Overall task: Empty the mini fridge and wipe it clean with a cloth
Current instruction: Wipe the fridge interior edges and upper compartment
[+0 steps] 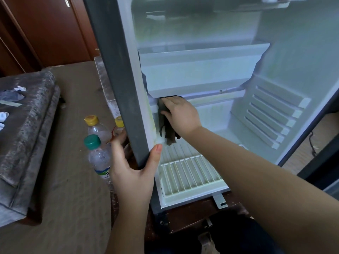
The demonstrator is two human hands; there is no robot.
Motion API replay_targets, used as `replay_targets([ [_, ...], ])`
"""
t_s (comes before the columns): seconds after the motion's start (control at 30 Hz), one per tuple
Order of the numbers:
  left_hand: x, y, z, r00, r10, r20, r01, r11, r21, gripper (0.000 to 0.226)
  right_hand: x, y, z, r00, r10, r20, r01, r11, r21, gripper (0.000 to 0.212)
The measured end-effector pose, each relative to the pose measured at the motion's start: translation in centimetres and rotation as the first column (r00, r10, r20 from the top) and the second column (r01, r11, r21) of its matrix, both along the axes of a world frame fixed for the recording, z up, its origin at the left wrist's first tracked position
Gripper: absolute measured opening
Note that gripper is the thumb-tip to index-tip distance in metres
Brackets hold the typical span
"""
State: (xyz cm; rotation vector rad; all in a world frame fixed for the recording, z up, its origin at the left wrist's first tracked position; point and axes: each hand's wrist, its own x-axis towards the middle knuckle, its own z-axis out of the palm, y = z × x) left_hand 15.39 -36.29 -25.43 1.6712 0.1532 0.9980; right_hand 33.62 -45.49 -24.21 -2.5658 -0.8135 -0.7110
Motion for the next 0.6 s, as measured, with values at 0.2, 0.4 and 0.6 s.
replay_targets([
  [0.2,-0.2,0.3,0.0,1.000,-0.022,-0.017,0.022,1.000,0.000,0.059,1.7,-5.8,1.0,0.985,-0.137,-0.109,0.130,0.989,-0.071,0.043],
  [0.4,-0.5,0.5,-0.2,0.998,-0.041,-0.046,0.041,0.999,-0.002,0.063,2.4,-7.7,0.8,0.973,-0.198,-0.121,0.188,0.978,-0.091,0.042],
  [0.6,-0.5,0.7,-0.3,0.996,-0.055,-0.065,0.054,0.998,-0.016,0.068,3.8,-11.6,0.7,0.947,-0.293,-0.134,0.289,0.956,-0.052,0.038],
])
